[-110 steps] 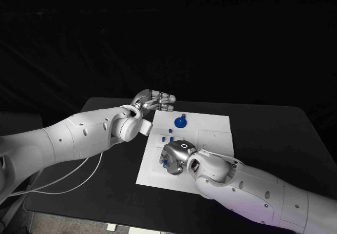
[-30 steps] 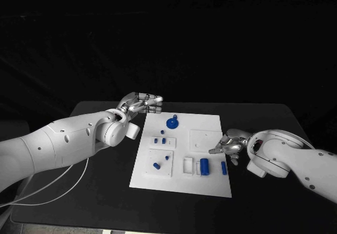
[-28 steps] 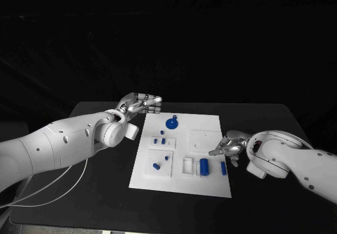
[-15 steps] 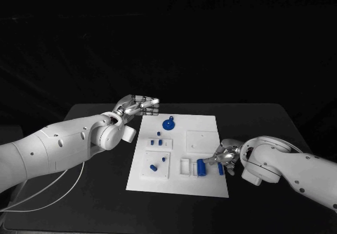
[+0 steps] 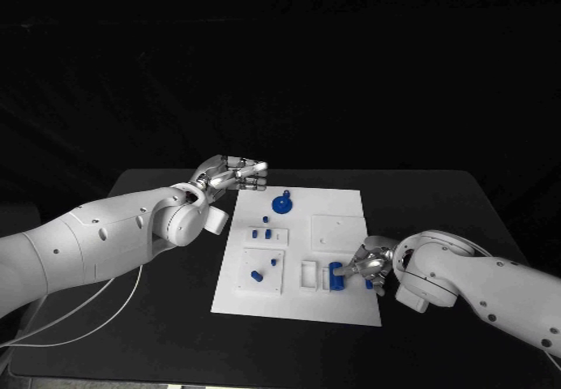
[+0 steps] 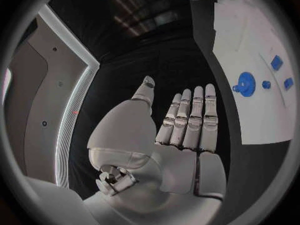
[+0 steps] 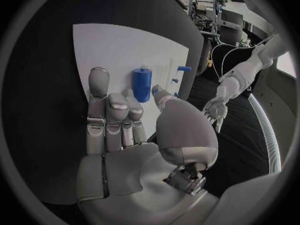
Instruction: Assemble the parts on the task board
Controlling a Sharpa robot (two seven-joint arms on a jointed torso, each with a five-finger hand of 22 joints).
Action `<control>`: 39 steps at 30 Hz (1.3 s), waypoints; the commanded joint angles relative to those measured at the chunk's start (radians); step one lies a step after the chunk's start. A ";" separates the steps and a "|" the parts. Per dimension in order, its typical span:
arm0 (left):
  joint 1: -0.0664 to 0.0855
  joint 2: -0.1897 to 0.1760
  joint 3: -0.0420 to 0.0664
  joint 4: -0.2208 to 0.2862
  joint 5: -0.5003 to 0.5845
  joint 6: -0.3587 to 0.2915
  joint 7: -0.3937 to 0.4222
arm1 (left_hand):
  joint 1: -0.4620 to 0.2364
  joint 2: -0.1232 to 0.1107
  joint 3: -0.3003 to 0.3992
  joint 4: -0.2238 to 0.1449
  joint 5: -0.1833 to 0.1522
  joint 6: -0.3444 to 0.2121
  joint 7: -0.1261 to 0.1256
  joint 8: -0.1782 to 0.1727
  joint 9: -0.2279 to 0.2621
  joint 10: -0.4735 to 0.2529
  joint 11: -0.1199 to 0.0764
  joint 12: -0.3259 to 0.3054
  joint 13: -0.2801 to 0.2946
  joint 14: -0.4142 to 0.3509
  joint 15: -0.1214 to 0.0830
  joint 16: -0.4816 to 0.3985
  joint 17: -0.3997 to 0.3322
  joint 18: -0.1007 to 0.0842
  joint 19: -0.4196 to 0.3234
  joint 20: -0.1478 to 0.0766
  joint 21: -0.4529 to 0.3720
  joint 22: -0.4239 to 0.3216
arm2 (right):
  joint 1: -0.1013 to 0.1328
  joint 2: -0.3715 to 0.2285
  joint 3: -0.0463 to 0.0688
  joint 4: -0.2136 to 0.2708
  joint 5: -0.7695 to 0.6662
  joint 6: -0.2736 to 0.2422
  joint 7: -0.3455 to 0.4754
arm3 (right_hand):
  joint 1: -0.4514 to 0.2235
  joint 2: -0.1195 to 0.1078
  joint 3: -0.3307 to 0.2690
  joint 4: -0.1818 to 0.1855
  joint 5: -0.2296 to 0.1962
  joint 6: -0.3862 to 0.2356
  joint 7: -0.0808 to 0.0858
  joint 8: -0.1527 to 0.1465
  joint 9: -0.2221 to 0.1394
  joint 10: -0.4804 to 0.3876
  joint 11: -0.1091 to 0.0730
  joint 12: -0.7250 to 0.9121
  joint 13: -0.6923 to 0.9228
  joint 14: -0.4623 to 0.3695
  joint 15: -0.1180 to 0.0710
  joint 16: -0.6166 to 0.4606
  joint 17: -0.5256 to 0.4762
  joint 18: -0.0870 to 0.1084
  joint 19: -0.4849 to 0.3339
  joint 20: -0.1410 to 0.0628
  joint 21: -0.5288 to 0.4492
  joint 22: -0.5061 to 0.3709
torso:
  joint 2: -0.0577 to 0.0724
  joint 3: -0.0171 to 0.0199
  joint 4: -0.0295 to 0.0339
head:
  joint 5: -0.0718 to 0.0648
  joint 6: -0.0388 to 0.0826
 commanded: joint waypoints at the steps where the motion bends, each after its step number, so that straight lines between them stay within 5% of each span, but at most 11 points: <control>1: -0.001 0.002 0.001 0.000 0.009 0.020 0.000 | 0.002 -0.006 0.002 0.002 -0.003 0.003 0.001 -0.003 0.000 -0.006 -0.002 0.000 0.000 -0.009 -0.001 -0.003 -0.001 0.020 0.005 0.005 0.001 0.001 | -0.006 0.008 -0.005 -0.007 0.000 0.014 -0.006 | 0.000 -0.001 0.000 -0.004 -0.003 0.006 -0.003 -0.003 -0.002 0.000 0.001 -0.004 0.000 0.002 0.005 -0.004 0.000 0.006 0.011 -0.001 -0.002 0.001 | 0.001 0.0013 -0.0011 | 0.002 0.000; 17: -0.001 0.002 0.001 -0.008 0.011 0.019 -0.007 | 0.005 0.003 -0.003 -0.001 -0.003 0.012 0.001 -0.002 0.001 -0.003 -0.002 0.000 0.000 -0.008 -0.001 -0.003 -0.001 0.023 0.008 0.006 0.000 0.001 | -0.016 0.045 -0.020 -0.044 -0.034 -0.004 -0.011 | 0.005 0.023 -0.003 -0.059 0.021 0.029 -0.008 -0.004 -0.002 0.008 -0.003 0.006 0.014 0.006 0.003 0.010 0.018 0.003 0.017 -0.002 0.005 0.035 | -0.001 0.0008 -0.0004 | 0.002 0.001; 26: -0.001 0.002 0.001 -0.011 0.012 0.017 -0.008 | 0.006 0.009 -0.006 -0.003 -0.003 0.016 0.001 -0.002 0.001 -0.001 -0.001 0.000 0.000 -0.006 0.000 -0.003 -0.001 0.024 0.010 0.006 0.000 0.001 | -0.019 0.053 -0.027 -0.049 -0.046 -0.003 -0.011 | 0.009 0.082 -0.011 -0.165 0.064 0.070 -0.022 -0.004 0.005 0.012 -0.013 0.008 0.021 0.006 -0.002 0.016 0.020 -0.005 0.019 -0.007 0.009 0.056 | 0.001 0.0007 -0.0016 | -0.001 0.002; 33: -0.001 0.003 0.001 -0.014 0.012 0.020 -0.007 | 0.006 0.014 -0.008 -0.004 -0.003 0.016 0.001 -0.002 0.000 -0.001 -0.001 0.000 0.001 -0.005 0.000 -0.003 -0.001 0.024 0.010 0.006 0.000 0.001 | -0.021 0.057 -0.029 -0.051 -0.049 -0.004 -0.010 | 0.003 0.085 -0.016 -0.178 0.070 0.068 -0.023 -0.004 0.012 0.014 -0.013 0.009 0.023 0.007 -0.002 0.018 0.020 -0.006 0.021 -0.008 0.007 0.062 | 0.002 0.0010 -0.0013 | -0.002 -0.001; 36: -0.001 0.005 0.001 -0.015 0.012 0.023 -0.007 | 0.015 0.027 -0.004 -0.011 -0.002 0.017 0.002 -0.001 0.001 -0.003 0.002 0.000 0.000 -0.005 0.002 -0.003 0.000 0.025 0.010 0.007 0.000 0.001 | -0.022 0.058 -0.030 -0.052 -0.052 -0.004 -0.009 | -0.006 0.073 -0.026 -0.175 0.136 0.068 -0.023 -0.004 0.013 0.018 -0.013 0.014 0.027 0.008 -0.002 0.022 0.024 -0.007 0.023 -0.008 0.014 0.068 | 0.001 0.0007 -0.0006 | -0.002 -0.002; 39: -0.001 0.006 0.001 -0.015 0.012 0.025 -0.006 | 0.017 0.033 -0.003 -0.016 -0.002 0.014 0.004 -0.001 0.000 -0.004 0.004 0.001 0.000 -0.005 0.004 -0.003 0.000 0.026 0.009 0.009 0.000 0.001 | -0.022 0.058 -0.030 -0.052 -0.055 -0.007 -0.007 | -0.003 0.076 -0.030 -0.177 0.154 0.071 -0.024 -0.004 0.015 0.019 -0.014 0.015 0.029 0.008 -0.003 0.024 0.025 -0.007 0.024 -0.009 0.015 0.071 | 0.001 0.0014 -0.0004 | -0.001 -0.003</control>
